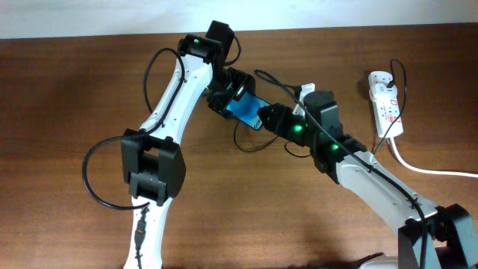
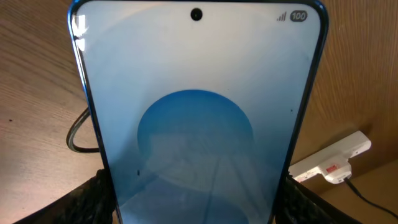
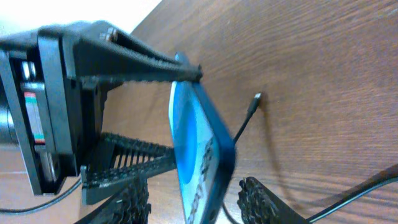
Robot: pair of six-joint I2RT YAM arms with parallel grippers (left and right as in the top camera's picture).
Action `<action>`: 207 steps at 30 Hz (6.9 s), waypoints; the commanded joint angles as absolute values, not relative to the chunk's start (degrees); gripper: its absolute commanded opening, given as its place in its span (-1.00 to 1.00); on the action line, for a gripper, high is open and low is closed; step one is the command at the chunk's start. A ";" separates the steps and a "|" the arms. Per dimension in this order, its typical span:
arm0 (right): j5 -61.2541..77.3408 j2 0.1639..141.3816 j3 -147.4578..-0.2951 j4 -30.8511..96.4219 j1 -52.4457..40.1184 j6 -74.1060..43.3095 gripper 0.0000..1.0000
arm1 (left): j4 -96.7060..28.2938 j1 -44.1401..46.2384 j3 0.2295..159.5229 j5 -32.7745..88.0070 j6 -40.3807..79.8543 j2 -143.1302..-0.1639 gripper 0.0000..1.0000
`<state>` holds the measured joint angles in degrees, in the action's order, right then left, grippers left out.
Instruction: Plug charger to phone and switch on socket
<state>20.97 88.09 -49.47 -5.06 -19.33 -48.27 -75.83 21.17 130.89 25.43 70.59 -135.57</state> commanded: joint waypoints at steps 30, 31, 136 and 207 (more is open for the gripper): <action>20.80 92.95 -50.78 -14.72 -17.30 -51.35 -0.92 | -75.88 24.23 132.16 32.82 71.11 -135.31 -0.76; 21.58 92.95 -50.78 -14.39 -16.71 -51.35 -0.92 | -75.88 24.23 132.16 32.80 71.11 -135.31 -0.62; 26.26 118.65 -82.50 20.05 -21.37 -39.97 0.16 | -51.55 -6.79 131.94 69.67 31.64 -135.37 -1.00; 54.87 96.57 -73.87 18.31 -18.65 -33.58 -0.92 | -43.29 6.81 131.94 83.88 29.43 -135.37 -1.00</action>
